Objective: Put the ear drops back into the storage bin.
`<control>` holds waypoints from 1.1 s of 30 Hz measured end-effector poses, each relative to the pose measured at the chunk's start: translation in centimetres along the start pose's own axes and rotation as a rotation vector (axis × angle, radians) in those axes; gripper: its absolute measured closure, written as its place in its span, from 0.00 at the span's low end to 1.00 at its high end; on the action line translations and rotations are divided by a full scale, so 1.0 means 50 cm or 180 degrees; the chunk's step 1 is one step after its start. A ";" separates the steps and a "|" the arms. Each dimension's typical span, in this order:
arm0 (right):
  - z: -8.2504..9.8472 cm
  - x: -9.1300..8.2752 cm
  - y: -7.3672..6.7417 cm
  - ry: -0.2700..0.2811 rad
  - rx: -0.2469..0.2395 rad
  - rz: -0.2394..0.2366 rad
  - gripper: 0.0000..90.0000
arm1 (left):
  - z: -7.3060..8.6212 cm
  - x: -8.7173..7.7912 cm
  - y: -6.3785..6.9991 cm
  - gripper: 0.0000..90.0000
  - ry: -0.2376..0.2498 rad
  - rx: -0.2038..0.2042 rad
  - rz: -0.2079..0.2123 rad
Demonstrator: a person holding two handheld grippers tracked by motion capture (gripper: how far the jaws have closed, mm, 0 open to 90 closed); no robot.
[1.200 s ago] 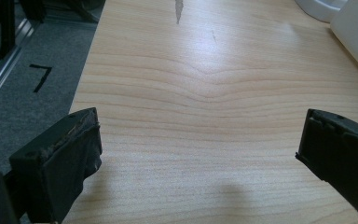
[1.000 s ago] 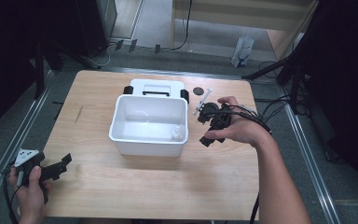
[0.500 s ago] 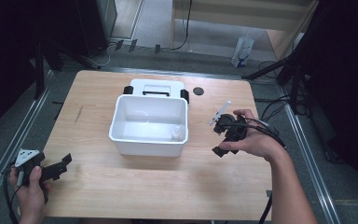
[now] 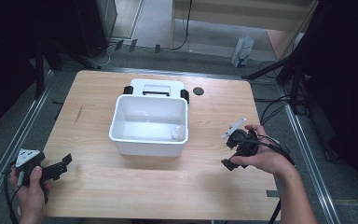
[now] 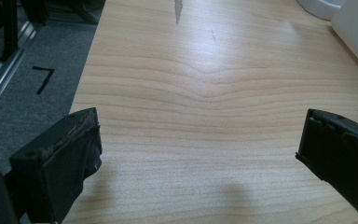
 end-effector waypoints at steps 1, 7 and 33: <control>0.005 0.002 0.000 0.0017 0.0006 0.0011 0.00 | 0.000 0.000 0.000 0.00 -0.0001 0.0002 -0.0002; 0.046 0.017 -0.006 0.0151 0.0166 0.0060 0.00 | 0.000 0.001 0.001 0.00 0.0015 0.0010 -0.0008; 0.206 0.083 -0.032 0.1041 0.0897 0.0310 0.00 | 0.000 0.001 0.003 0.00 -0.0002 0.0060 -0.0026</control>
Point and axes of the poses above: each handheld gripper's, and its own axes: x roughly forward along the jaws, z roughly out of its underside, y roughly to its right, the point moved 5 cm from there along x, roughly forward along the jaws, and after that the axes turned 3 degrees about y, right-handed, at the moved point
